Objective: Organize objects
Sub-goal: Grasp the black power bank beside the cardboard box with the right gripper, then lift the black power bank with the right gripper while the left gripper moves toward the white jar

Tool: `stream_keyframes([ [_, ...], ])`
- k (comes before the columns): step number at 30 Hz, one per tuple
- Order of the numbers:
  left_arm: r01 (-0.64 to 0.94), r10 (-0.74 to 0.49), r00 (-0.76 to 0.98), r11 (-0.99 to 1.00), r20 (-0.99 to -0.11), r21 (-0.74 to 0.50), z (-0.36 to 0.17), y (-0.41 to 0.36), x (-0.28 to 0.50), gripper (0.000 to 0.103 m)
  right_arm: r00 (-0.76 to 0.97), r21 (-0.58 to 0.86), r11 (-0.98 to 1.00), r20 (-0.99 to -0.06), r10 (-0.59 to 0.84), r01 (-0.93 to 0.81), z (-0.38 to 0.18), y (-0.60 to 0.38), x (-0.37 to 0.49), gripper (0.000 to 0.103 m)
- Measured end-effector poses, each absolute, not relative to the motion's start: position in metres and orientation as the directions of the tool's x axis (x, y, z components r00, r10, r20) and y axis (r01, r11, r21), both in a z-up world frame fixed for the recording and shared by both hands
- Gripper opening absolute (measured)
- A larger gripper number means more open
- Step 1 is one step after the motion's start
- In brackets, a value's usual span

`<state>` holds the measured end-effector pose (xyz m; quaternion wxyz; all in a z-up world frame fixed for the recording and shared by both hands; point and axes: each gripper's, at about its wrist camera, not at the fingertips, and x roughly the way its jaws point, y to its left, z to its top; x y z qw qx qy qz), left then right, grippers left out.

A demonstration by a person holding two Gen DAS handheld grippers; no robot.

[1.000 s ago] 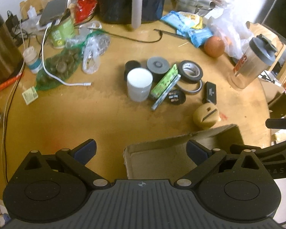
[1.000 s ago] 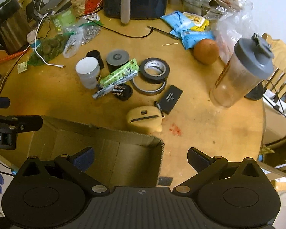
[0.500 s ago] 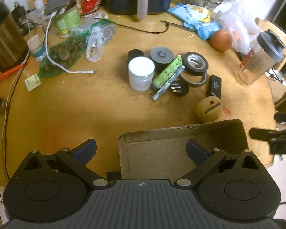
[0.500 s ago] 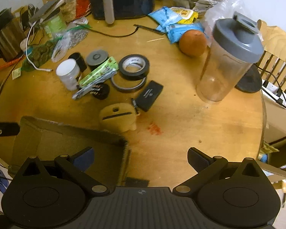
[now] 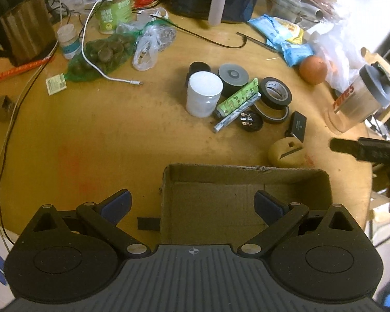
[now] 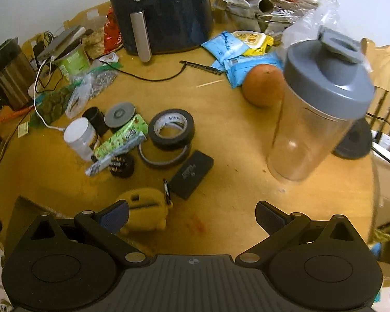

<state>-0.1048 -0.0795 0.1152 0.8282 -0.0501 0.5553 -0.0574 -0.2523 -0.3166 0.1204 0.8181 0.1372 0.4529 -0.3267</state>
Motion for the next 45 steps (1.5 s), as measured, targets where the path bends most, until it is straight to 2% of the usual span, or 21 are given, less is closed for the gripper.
stream_keyframes([
  [2, 0.035, -0.160, 0.373, 0.987, -0.914, -0.158, 0.114, -0.077, -0.106, 0.102, 0.384, -0.066, 0.752, -0.829, -0.407, 0.655, 0.114, -0.322, -0.245, 0.101],
  [4, 0.032, -0.163, 0.373, 0.986, -0.914, -0.163, 0.113, -0.074, -0.106, 0.102, 0.376, -0.073, 0.747, -0.829, -0.414, 0.661, 0.106, -0.329, -0.236, 0.093],
  [8, 0.028, -0.160, 0.381, 0.987, -0.911, -0.161, 0.116, -0.069, -0.101, 0.102, 0.332, -0.109, 0.717, -0.831, -0.446, 0.689, 0.087, -0.343, -0.216, 0.088],
  [13, 0.003, -0.141, 0.395, 0.988, -0.908, -0.152, 0.124, -0.061, -0.088, 0.102, 0.272, -0.138, 0.678, -0.844, -0.462, 0.722, 0.061, -0.364, -0.195, 0.070],
  [15, 0.003, -0.139, 0.409, 0.989, -0.902, -0.151, 0.130, -0.059, -0.083, 0.102, 0.250, -0.154, 0.667, -0.847, -0.469, 0.729, 0.053, -0.370, -0.191, 0.066],
  [16, 0.005, -0.138, 0.419, 0.989, -0.898, -0.150, 0.134, -0.059, -0.080, 0.102, 0.248, -0.151, 0.666, -0.850, -0.464, 0.730, 0.051, -0.372, -0.189, 0.062],
  [17, 0.007, -0.135, 0.429, 0.989, -0.893, -0.147, 0.138, -0.058, -0.077, 0.102, 0.235, -0.162, 0.668, -0.855, -0.462, 0.727, 0.049, -0.373, -0.186, 0.053],
  [18, 0.009, -0.130, 0.438, 0.990, -0.889, -0.141, 0.142, -0.059, -0.074, 0.102, 0.218, -0.178, 0.670, -0.859, -0.463, 0.721, 0.046, -0.373, -0.184, 0.034],
  [20, 0.016, -0.124, 0.457, 0.991, -0.881, -0.131, 0.151, -0.060, -0.067, 0.102, 0.193, -0.221, 0.664, -0.850, -0.490, 0.714, 0.046, -0.370, -0.182, 0.034],
  [32, 0.072, -0.124, 0.495, 0.992, -0.860, -0.102, 0.165, -0.069, -0.047, 0.102, 0.252, -0.174, 0.684, -0.843, -0.476, 0.708, 0.063, -0.367, -0.193, 0.034],
  [45, 0.116, -0.127, 0.502, 0.990, -0.855, -0.079, 0.152, -0.076, -0.031, 0.102, 0.402, -0.027, 0.720, -0.815, -0.418, 0.693, 0.123, -0.330, -0.224, 0.034],
])
